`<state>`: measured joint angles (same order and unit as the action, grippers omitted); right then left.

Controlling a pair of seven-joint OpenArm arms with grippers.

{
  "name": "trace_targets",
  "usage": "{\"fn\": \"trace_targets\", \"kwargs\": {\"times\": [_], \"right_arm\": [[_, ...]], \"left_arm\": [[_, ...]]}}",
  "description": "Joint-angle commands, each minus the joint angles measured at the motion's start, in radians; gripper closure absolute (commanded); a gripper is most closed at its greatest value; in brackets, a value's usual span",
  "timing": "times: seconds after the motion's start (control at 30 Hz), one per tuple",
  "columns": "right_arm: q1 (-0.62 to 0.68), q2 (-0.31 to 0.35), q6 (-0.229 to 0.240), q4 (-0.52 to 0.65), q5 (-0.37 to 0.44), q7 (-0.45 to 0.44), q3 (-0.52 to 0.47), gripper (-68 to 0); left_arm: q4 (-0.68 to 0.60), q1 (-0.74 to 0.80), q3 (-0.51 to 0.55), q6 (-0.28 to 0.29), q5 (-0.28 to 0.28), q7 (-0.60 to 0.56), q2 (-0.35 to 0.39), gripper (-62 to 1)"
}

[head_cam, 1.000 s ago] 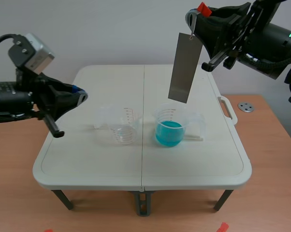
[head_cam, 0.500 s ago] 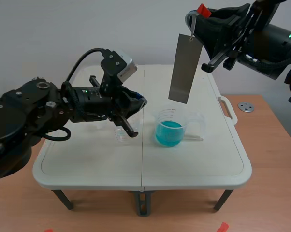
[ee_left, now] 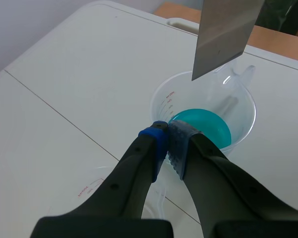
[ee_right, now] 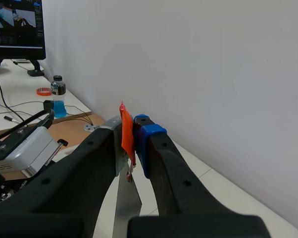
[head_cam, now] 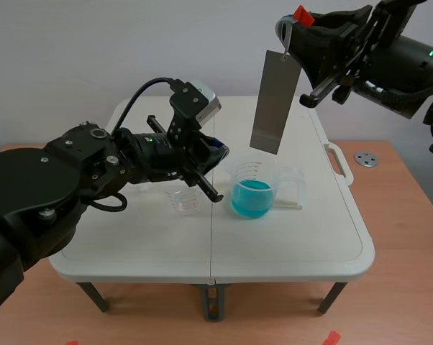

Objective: Hold the metal plate by the orange handle, dip it into the blue solution, take it out and point at it, then put the plate back in the beaker on the left.
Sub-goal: 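Raise the plate and point at it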

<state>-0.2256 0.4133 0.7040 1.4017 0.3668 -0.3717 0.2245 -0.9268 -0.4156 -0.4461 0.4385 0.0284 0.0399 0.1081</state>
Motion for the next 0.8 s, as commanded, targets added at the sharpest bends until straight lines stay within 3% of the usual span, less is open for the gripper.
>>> {"fn": "trace_targets", "kwargs": {"times": [0.0, 0.43, 0.6, 0.77], "right_arm": [[-0.018, 0.016, 0.000, 0.017, 0.014, -0.014, -0.009, -1.1], [-0.018, 0.016, 0.000, 0.017, 0.014, -0.011, -0.008, -1.1], [-0.018, 0.016, 0.000, 0.017, 0.014, -0.011, -0.008, -1.1], [-0.018, 0.016, 0.000, 0.017, 0.014, -0.011, -0.008, -1.1]], "left_arm": [[-0.020, -0.020, 0.007, -0.003, -0.006, -0.016, 0.004, -1.7], [-0.023, -0.019, 0.007, -0.003, -0.014, -0.016, 0.027, -1.7], [-0.069, 0.002, 0.043, -0.007, -0.108, -0.013, 0.099, -1.7], [-0.188, 0.090, 0.142, -0.006, -0.202, -0.013, 0.221, -1.7]]}}
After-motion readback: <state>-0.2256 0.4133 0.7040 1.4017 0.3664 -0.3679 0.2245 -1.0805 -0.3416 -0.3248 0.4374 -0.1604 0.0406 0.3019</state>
